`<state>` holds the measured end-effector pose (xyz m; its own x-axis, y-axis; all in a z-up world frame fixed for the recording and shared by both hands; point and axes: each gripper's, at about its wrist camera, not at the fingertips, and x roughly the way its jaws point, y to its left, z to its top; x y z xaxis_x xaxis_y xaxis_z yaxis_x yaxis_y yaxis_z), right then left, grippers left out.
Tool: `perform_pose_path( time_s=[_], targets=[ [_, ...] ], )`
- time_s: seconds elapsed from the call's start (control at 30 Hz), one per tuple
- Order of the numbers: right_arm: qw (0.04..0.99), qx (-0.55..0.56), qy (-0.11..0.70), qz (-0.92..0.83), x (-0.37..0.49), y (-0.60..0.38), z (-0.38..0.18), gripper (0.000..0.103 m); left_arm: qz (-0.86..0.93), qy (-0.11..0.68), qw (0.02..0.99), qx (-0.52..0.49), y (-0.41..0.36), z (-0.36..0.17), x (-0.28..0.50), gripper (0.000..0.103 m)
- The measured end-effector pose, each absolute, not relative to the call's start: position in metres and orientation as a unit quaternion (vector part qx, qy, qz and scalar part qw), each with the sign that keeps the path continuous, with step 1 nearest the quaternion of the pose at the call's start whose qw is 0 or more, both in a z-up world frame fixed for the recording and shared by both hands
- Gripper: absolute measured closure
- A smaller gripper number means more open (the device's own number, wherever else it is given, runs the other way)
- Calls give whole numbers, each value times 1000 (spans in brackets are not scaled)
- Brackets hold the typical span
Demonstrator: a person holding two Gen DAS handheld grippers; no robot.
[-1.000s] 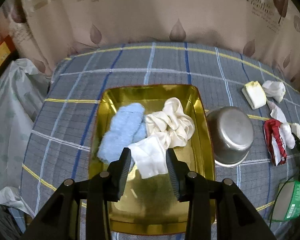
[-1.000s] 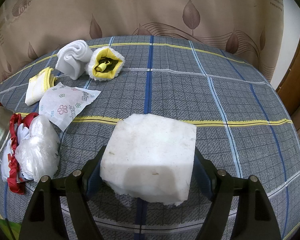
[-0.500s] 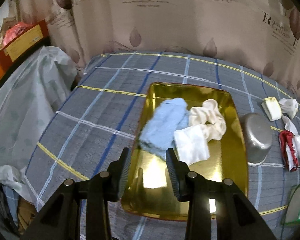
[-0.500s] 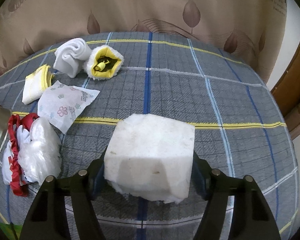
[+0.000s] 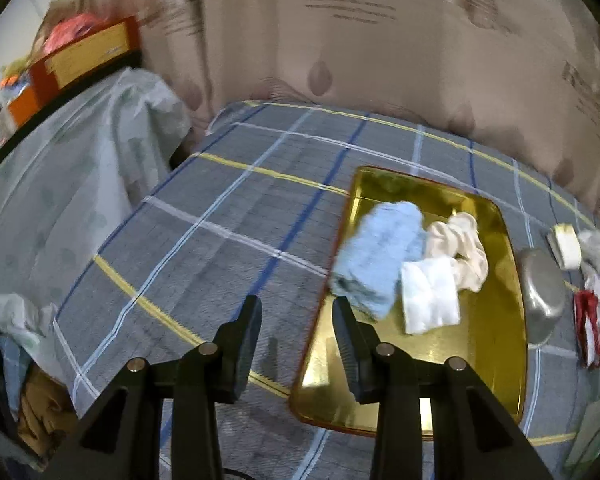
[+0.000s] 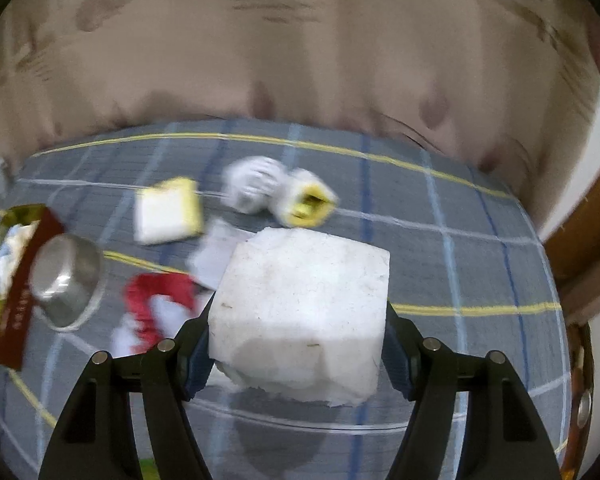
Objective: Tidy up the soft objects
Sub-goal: 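Carry the white foam pad with the right gripper into the tray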
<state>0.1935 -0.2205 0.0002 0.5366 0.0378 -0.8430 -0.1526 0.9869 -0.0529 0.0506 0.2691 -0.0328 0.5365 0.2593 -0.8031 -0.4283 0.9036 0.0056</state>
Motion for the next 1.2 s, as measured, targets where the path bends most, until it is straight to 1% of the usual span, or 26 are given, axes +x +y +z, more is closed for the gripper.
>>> perform_pose_path(
  time_s=[0.27, 0.63, 0.93, 1.2],
  targets=[
    [860, -98, 473, 162, 185, -103, 14, 37, 246, 425, 859, -142, 298, -33, 38, 65],
    [820, -140, 462, 308, 144, 48, 4, 36, 298, 424, 837, -177, 326, -36, 23, 65],
    [784, -164, 476, 363, 121, 119, -21, 36, 317, 415, 827, -206, 342, -34, 13, 65],
    [779, -185, 481, 357, 120, 139, -41, 34, 312, 417, 828, -209, 341, -34, 14, 65]
  ],
)
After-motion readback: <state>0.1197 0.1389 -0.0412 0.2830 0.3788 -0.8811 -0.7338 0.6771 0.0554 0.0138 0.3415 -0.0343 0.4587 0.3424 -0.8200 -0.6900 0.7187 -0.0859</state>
